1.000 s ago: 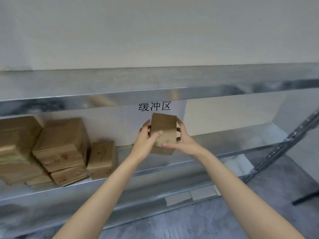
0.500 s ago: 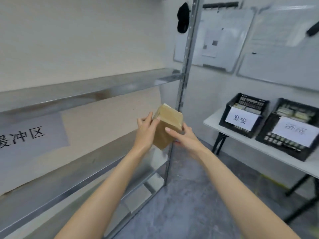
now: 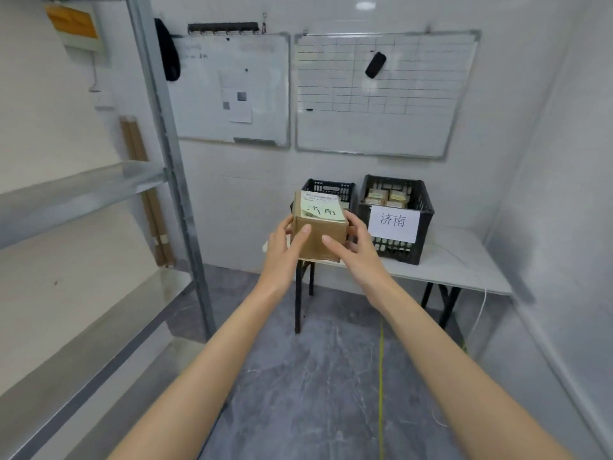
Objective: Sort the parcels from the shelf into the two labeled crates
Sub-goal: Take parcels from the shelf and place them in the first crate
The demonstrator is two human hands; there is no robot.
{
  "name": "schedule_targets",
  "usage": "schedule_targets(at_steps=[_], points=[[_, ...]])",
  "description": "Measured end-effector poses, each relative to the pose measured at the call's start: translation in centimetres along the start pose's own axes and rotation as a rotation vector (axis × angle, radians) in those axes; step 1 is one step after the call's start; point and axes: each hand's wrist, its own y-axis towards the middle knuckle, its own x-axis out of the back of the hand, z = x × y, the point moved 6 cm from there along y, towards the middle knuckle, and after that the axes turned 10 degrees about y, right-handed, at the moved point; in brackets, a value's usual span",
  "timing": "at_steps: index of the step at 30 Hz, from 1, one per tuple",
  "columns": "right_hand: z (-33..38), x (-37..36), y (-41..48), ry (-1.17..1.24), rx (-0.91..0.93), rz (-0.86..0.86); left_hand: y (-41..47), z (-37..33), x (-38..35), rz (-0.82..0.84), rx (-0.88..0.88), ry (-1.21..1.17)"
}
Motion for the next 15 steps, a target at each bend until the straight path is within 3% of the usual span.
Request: schedule_targets(at_steps=[8,15], points=[[-1.3,7.4,9.2,-0.087,0.068,-0.129,11.4,2.4,-7.0,0.084,-0.043,-0.056],[-3.1,10.7,18.3,-0.198,0.110,-0.215,21.9,4.8,-10.7,0.209,-0.098,0.084]])
